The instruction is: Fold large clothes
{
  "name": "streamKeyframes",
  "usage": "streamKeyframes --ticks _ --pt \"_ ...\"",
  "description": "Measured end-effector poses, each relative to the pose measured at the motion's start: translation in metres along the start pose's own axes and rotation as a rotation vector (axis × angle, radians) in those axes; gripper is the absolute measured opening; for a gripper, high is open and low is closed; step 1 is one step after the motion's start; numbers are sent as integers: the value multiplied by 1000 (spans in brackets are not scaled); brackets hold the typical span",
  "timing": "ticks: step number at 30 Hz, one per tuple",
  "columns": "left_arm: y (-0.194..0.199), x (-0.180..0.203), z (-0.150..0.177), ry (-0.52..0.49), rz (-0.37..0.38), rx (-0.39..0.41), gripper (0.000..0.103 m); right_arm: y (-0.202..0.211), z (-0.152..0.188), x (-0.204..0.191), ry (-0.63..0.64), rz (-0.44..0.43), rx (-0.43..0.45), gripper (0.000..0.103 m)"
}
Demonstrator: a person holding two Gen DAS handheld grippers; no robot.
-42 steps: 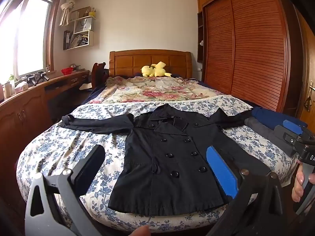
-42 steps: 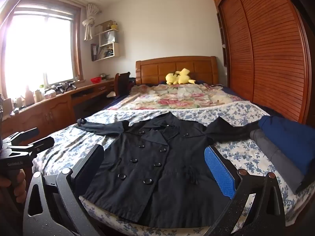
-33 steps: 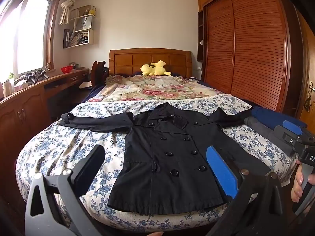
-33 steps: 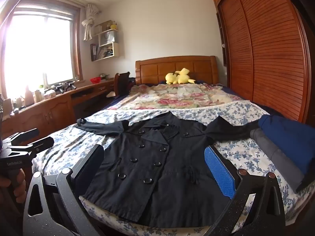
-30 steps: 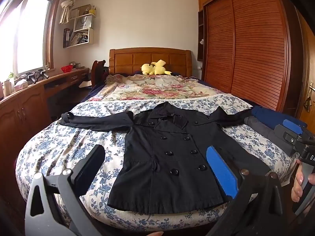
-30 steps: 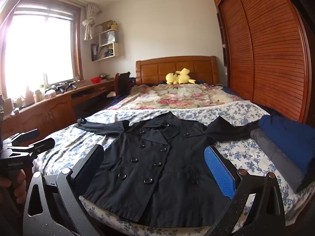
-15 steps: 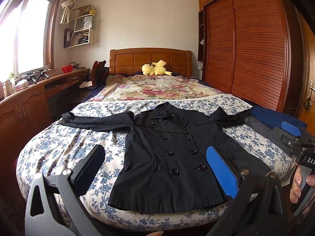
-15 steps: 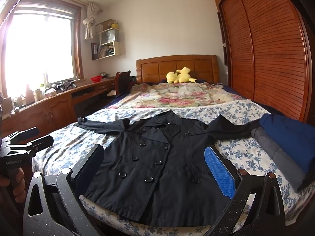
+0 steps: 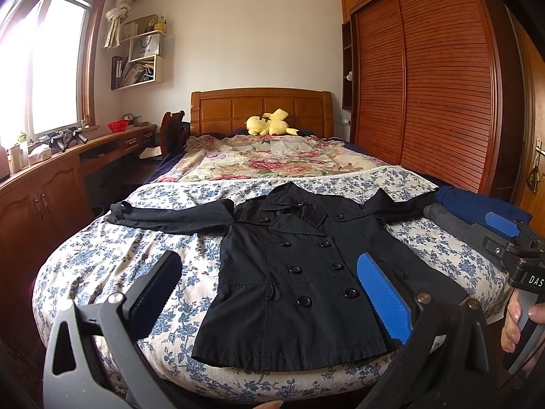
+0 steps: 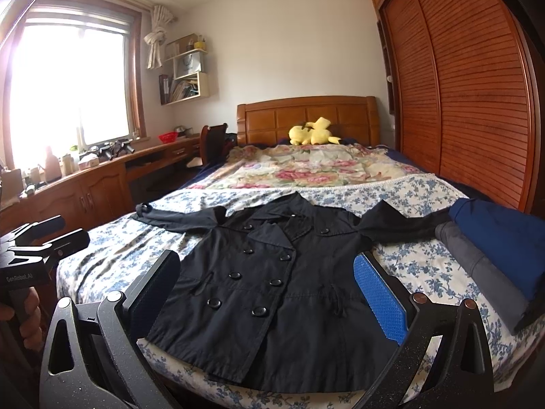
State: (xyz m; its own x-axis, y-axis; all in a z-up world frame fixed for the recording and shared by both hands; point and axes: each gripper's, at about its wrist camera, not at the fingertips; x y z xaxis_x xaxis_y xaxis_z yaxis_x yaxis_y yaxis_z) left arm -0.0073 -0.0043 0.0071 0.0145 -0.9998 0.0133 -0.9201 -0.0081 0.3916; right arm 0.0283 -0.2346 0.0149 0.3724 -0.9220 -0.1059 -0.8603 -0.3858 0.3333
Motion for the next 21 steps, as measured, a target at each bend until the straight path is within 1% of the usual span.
streamKeyframes --ticks 11,21 --pt "1 3 0 3 -2 0 103 0 1 0 1 1 1 103" --pt "-1 -4 -1 14 -9 0 103 0 4 -1 3 1 1 103"
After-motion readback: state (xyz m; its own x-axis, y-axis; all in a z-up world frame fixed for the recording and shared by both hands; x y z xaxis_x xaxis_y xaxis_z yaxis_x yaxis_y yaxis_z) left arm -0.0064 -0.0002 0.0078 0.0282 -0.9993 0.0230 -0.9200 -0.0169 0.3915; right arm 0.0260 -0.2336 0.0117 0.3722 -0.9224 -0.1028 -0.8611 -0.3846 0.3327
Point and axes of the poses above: each gripper's, at about its wrist camera, not at the fingertips, and y roughly against the way its jaws point, x to its right, z to its underside, and after that the axes turned 1 degree about -y, right-handed
